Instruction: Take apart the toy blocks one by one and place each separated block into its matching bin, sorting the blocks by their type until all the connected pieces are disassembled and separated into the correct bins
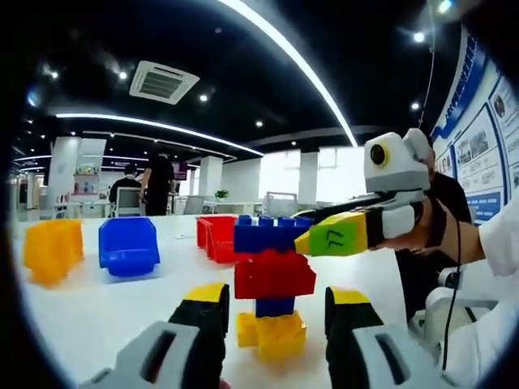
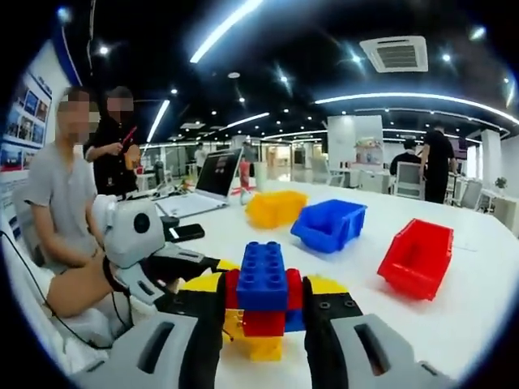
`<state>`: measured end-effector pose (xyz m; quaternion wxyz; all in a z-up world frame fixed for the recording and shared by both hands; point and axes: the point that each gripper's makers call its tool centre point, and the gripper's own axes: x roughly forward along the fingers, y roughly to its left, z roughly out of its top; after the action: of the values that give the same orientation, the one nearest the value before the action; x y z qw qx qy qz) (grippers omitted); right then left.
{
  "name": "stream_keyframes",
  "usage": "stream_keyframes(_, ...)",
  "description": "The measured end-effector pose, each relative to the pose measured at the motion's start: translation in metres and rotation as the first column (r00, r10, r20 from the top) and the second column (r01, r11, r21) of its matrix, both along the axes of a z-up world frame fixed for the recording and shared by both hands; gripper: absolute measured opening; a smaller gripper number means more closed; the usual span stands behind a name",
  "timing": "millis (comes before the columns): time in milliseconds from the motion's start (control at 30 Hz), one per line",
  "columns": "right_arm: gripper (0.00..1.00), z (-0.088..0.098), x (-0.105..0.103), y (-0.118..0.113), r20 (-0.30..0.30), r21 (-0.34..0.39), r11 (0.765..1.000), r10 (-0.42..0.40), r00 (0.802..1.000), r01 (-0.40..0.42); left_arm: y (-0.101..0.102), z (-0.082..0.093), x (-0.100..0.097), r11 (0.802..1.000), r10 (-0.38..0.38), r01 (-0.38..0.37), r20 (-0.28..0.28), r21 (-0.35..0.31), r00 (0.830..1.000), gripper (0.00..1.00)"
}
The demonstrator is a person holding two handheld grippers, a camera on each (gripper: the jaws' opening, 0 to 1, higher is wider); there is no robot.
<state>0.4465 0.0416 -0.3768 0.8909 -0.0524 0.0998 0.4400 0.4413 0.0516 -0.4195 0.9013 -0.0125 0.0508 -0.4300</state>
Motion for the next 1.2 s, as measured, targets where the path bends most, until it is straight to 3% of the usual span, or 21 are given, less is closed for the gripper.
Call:
stream_keyframes(100,0.36,0.000,0.001,0.002,-0.002,0.005,1.000,-0.002,1.000,0.002,-0.005,-0.001,0.003,1.000,-0.002,0.002,0.001,0.003,1.000,0.49)
stream_keyframes(167,0.26,-0.002,0.003,0.001,-0.011,0.005,0.999,-0.036,0.999,0.036,-0.005,0.000,0.007,1.000,0.022,-0.022,0.019,0.006,1.000,0.50)
stream_keyframes(267,0.25,-0.004,0.002,0.003,-0.014,0.000,0.999,-0.033,0.999,0.033,-0.007,0.002,0.010,0.999,0.033,-0.033,0.034,0.001,0.999,0.49)
stream_keyframes(300,0.25,-0.004,0.001,0.004,-0.004,-0.008,1.000,-0.027,1.000,0.027,-0.006,0.007,0.013,0.998,0.058,-0.058,0.066,-0.008,0.996,0.48)
stream_keyframes(433,0.24,-0.004,-0.001,0.006,0.013,-0.032,0.999,-0.020,1.000,0.020,-0.008,0.012,0.012,0.997,0.070,-0.071,0.103,0.004,0.992,0.48)
stream_keyframes(567,0.24,-0.003,0.000,0.005,-0.007,-0.027,0.999,-0.031,0.999,0.031,-0.008,0.013,0.012,0.997,0.080,-0.081,0.111,0.003,0.991,0.48)
stream_keyframes(833,0.23,-0.002,0.001,0.004,-0.068,0.009,0.999,-0.044,0.997,0.045,-0.007,0.013,0.010,0.997,0.080,-0.080,0.097,0.006,0.992,0.48)
stream_keyframes(933,0.23,0.006,-0.002,0.006,-0.169,0.108,0.992,-0.039,0.985,0.058,-0.007,0.010,0.009,0.997,0.076,-0.078,0.099,0.017,0.992,0.47)
stream_keyframes(967,0.23,0.008,-0.013,0.013,-0.215,0.143,0.990,0.040,0.976,-0.009,-0.010,0.010,0.011,0.997,0.076,-0.077,0.096,0.012,0.993,0.47)
stream_keyframes(1000,0.23,0.006,-0.010,0.011,-0.190,0.105,0.994,0.013,0.982,0.007,-0.013,0.010,0.010,0.997,0.072,-0.073,0.096,0.009,0.993,0.47)
stream_keyframes(1033,0.23,0.009,-0.010,0.016,-0.084,0.056,0.998,0.017,0.996,-0.012,-0.017,0.010,0.009,0.998,0.061,-0.062,0.093,0.008,0.994,0.48)
stream_keyframes(1067,0.23,0.008,-0.012,0.019,-0.074,0.033,0.999,0.024,0.997,-0.022,-0.020,0.010,0.008,0.998,0.055,-0.056,0.092,0.013,0.994,0.48)
stream_keyframes(1200,0.24,0.025,-0.013,0.021,-0.064,0.082,0.996,0.019,0.998,-0.014,-0.021,0.010,0.006,0.999,0.042,-0.043,0.088,0.015,0.995,0.48)
